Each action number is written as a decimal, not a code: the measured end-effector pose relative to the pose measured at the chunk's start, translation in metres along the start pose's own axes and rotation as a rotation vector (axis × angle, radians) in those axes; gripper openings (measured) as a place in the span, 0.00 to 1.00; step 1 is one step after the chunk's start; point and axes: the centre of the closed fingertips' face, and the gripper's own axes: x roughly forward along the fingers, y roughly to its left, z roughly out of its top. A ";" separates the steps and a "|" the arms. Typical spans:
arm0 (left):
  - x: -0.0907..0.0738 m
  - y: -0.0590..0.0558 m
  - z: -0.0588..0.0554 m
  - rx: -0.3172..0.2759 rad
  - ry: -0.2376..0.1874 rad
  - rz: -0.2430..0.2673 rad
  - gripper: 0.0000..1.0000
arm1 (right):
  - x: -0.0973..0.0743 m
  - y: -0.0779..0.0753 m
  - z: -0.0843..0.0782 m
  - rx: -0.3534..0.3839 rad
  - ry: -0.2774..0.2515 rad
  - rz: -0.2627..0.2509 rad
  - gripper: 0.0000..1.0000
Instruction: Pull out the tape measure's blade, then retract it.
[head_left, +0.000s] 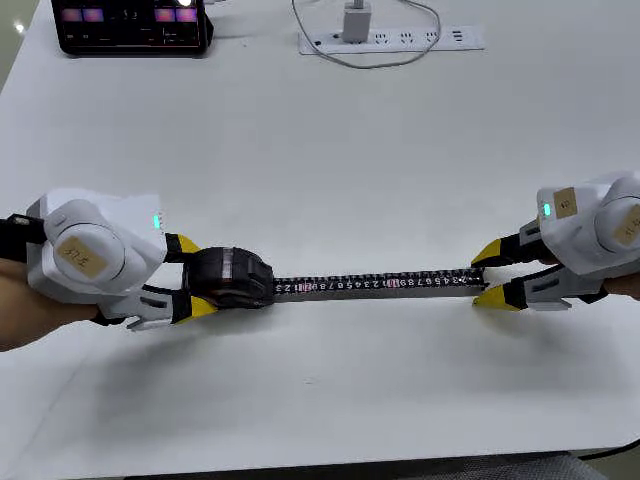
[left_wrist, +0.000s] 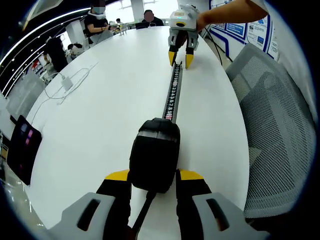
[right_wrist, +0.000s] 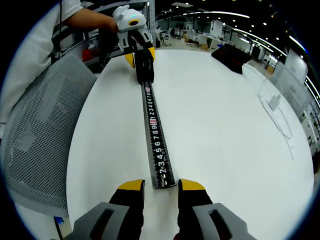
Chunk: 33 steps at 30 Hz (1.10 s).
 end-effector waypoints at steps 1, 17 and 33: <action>-0.001 0.000 0.000 -0.003 -0.001 0.001 0.31 | 0.000 0.001 0.000 0.000 -0.001 0.001 0.24; -0.003 -0.001 0.000 -0.036 -0.002 0.017 0.40 | -0.001 0.004 0.004 0.029 -0.017 0.005 0.32; -0.005 0.000 0.004 -0.088 -0.037 0.029 0.53 | -0.003 0.004 0.012 0.081 -0.039 0.000 0.43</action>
